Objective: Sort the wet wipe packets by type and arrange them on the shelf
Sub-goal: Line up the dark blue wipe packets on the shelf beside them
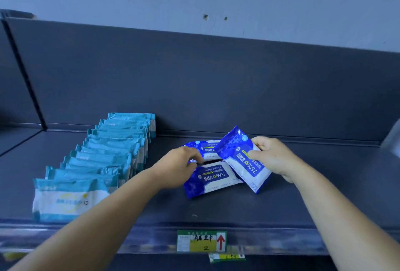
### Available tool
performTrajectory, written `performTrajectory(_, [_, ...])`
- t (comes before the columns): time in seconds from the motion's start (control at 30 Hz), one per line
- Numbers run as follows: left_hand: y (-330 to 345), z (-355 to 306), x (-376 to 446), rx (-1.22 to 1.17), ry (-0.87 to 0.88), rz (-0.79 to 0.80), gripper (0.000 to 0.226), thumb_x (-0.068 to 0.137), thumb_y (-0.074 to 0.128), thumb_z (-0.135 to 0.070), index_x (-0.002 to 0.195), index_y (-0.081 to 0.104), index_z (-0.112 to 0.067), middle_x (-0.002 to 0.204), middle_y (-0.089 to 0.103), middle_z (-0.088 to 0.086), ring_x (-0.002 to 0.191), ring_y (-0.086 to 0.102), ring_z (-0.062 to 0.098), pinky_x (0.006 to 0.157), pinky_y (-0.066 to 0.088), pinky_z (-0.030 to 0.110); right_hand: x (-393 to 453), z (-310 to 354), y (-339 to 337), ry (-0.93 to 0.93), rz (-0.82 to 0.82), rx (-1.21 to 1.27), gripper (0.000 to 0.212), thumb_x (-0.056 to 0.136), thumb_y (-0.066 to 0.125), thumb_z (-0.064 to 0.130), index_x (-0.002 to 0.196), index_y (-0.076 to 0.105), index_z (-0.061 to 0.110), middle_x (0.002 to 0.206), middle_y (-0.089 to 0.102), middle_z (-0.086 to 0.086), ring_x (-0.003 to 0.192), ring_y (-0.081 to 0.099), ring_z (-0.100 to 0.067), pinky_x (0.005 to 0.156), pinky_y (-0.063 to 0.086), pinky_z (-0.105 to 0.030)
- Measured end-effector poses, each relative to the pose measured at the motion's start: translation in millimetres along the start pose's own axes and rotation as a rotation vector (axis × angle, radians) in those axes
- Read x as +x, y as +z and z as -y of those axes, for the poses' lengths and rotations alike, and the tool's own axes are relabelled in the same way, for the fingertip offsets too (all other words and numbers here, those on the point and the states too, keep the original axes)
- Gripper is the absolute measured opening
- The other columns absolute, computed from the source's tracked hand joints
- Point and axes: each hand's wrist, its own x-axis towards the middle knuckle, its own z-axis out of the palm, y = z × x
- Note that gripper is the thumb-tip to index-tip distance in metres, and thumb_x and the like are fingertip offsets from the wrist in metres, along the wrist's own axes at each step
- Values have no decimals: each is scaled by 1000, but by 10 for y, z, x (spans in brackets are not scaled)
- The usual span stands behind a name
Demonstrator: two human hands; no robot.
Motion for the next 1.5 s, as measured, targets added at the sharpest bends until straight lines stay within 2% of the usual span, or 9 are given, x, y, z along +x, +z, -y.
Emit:
performTrajectory(0.13, [137, 17, -2, 91, -167, 114, 59, 76, 69, -47, 127, 49, -25, 119, 54, -3, 111, 51, 17, 93, 44, 30, -34, 18, 17, -2, 7, 49, 18, 87, 56, 11, 98, 66, 20, 90, 75, 5, 84, 71, -18, 76, 53, -33])
performTrajectory(0.3, [206, -35, -7, 9, -230, 69, 74, 70, 78, -37, 133, 42, -21, 127, 51, 0, 118, 43, 19, 92, 41, 27, -66, -13, -11, -9, 0, 73, 19, 90, 53, 10, 100, 66, 20, 92, 75, 6, 78, 71, -14, 68, 51, -27])
performTrajectory(0.83, [180, -214, 42, -604, -230, 67, 42, 94, 33, -5, 108, 66, -27, 109, 67, -7, 104, 60, 12, 94, 46, 23, -20, 82, 227, -210, 225, -336, 19, 78, 67, 23, 85, 63, 40, 110, 53, 22, 99, 56, -7, 89, 49, -31])
performTrajectory(1.0, [162, -183, 138, -442, -231, -10, 34, 96, 34, -10, 120, 56, -20, 113, 65, -4, 81, 57, 8, 70, 44, 18, 70, 36, 282, -122, 366, -390, 39, 76, 71, 32, 110, 55, 40, 115, 59, 17, 99, 61, -14, 90, 50, -34])
performTrajectory(1.13, [84, -23, 337, -162, -170, -238, 31, 96, 44, -18, 124, 56, -16, 120, 58, -1, 102, 55, 13, 84, 40, 19, 125, 54, 179, -120, 339, -328, 20, 74, 67, 26, 94, 67, 27, 87, 67, 1, 72, 55, -13, 70, 44, -31])
performTrajectory(1.27, [-2, 20, 525, -207, -280, -195, 28, 100, 32, -25, 89, 52, -11, 85, 56, 5, 85, 50, 25, 77, 41, 32, 289, 124, 78, -155, 230, -320, 18, 79, 62, 24, 95, 63, 31, 81, 58, 9, 65, 44, -11, 64, 37, -26])
performTrajectory(1.33, [-30, -5, 591, -241, -324, -134, 43, 102, 26, -38, 111, 58, -11, 107, 62, 8, 105, 54, 26, 88, 38, 30, 396, 201, 100, -187, 212, -359, 17, 82, 60, 23, 96, 62, 32, 83, 60, 7, 63, 44, -12, 63, 39, -27])
performTrajectory(1.4, [-36, -11, 668, -232, -352, -68, 57, 102, 21, -46, 133, 50, -9, 134, 54, 9, 127, 46, 24, 101, 32, 30, 520, 262, 154, -224, 210, -383, 16, 84, 58, 20, 97, 63, 29, 95, 63, 2, 74, 53, -17, 69, 46, -33])
performTrajectory(1.5, [-20, 51, 745, -251, -383, -5, 60, 101, 16, -49, 119, 58, -10, 125, 58, 9, 124, 48, 24, 97, 32, 30, 678, 311, 236, -239, 228, -431, 15, 87, 59, 22, 100, 62, 29, 107, 55, 8, 97, 56, -18, 84, 47, -35])
